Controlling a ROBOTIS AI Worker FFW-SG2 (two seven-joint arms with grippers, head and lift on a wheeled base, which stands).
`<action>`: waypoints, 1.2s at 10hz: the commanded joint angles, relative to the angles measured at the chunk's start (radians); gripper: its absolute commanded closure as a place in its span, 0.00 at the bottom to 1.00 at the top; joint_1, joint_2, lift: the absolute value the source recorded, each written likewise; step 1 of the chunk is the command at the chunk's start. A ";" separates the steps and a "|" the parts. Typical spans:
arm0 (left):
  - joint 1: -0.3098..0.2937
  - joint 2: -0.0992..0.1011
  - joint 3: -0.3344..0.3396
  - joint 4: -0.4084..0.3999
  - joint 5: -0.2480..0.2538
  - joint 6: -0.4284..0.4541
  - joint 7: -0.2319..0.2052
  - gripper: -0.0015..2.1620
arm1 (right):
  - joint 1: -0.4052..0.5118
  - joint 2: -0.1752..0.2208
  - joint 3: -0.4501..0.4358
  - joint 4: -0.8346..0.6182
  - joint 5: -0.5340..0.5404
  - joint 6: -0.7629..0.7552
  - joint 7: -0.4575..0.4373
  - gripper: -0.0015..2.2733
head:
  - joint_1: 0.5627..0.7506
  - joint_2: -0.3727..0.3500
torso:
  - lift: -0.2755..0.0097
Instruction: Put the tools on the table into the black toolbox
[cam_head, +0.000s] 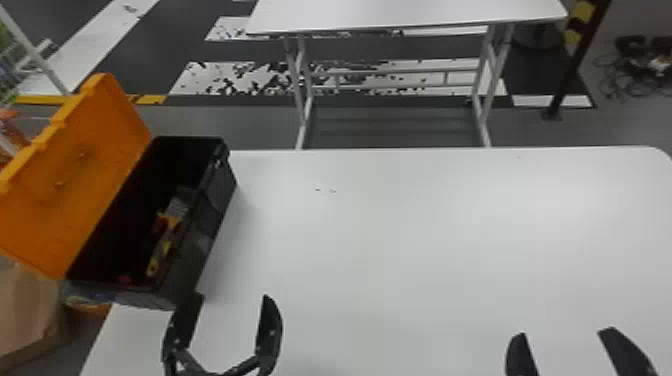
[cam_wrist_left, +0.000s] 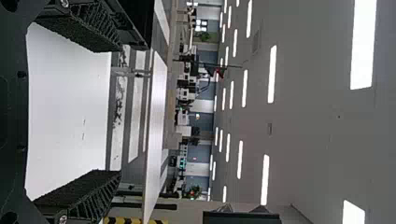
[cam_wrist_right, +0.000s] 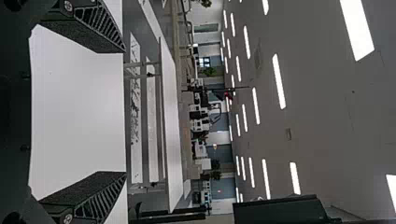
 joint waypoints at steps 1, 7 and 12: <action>0.001 -0.002 0.001 -0.008 0.003 0.000 0.002 0.03 | 0.001 0.001 0.000 0.012 -0.005 -0.027 -0.001 0.03 | 0.70 0.71 | 0.70; 0.007 0.003 0.006 -0.006 0.021 0.000 0.008 0.03 | 0.001 0.001 0.003 0.032 -0.006 -0.061 -0.001 0.03 | 0.70 0.73 | 0.70; 0.007 -0.004 0.006 -0.002 0.021 0.000 0.008 0.03 | 0.001 0.001 0.005 0.037 -0.008 -0.076 -0.001 0.03 | 0.70 0.73 | 0.70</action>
